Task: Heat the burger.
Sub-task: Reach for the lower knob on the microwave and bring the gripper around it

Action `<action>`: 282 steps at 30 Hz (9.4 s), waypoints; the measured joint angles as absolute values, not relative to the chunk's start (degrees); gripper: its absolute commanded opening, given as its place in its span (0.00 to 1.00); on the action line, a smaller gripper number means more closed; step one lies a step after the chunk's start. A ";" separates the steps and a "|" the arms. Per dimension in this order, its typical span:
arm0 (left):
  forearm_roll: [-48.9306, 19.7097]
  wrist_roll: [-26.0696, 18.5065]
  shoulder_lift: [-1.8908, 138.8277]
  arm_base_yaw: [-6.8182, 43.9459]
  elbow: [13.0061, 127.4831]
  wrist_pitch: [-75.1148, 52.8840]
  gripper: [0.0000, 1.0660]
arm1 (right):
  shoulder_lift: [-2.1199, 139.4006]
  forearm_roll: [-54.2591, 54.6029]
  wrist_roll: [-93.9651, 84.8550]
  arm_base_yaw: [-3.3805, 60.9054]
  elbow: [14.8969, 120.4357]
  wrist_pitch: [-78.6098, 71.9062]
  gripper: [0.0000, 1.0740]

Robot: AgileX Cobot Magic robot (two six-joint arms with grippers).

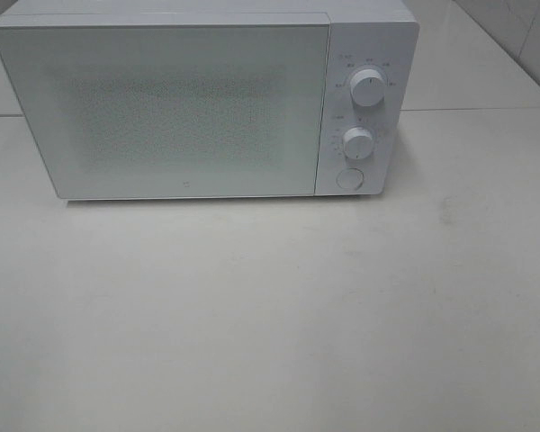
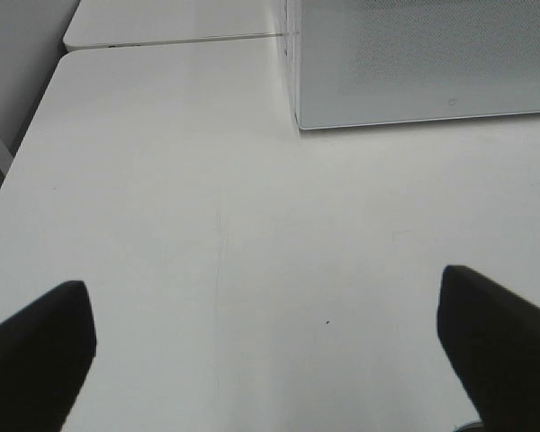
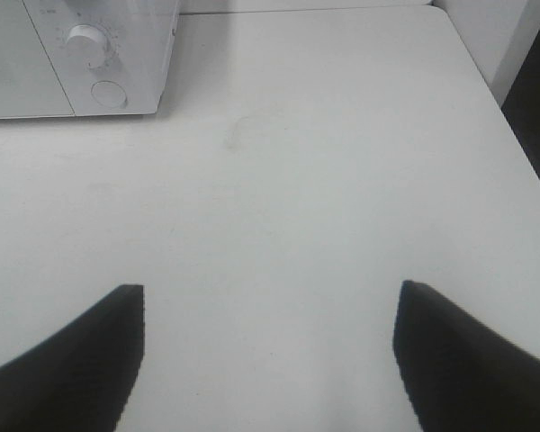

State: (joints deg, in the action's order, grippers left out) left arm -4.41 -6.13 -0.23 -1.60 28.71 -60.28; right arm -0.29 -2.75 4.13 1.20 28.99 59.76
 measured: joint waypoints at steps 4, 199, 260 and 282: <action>-4.41 -6.13 -0.23 -1.60 28.71 -60.28 0.92 | -0.29 -2.75 4.13 1.20 28.99 59.76 0.69; -4.41 -6.19 -0.23 -1.60 28.71 -60.28 0.92 | 121.18 41.60 -19.48 35.64 46.07 -68.87 0.58; -4.41 -6.19 -0.23 -1.60 28.71 -60.28 0.92 | 121.07 39.08 33.80 35.92 45.84 -68.98 0.14; -4.41 -6.19 -0.23 -1.60 28.71 -60.28 0.92 | 121.01 40.68 68.47 36.27 45.84 -70.07 0.15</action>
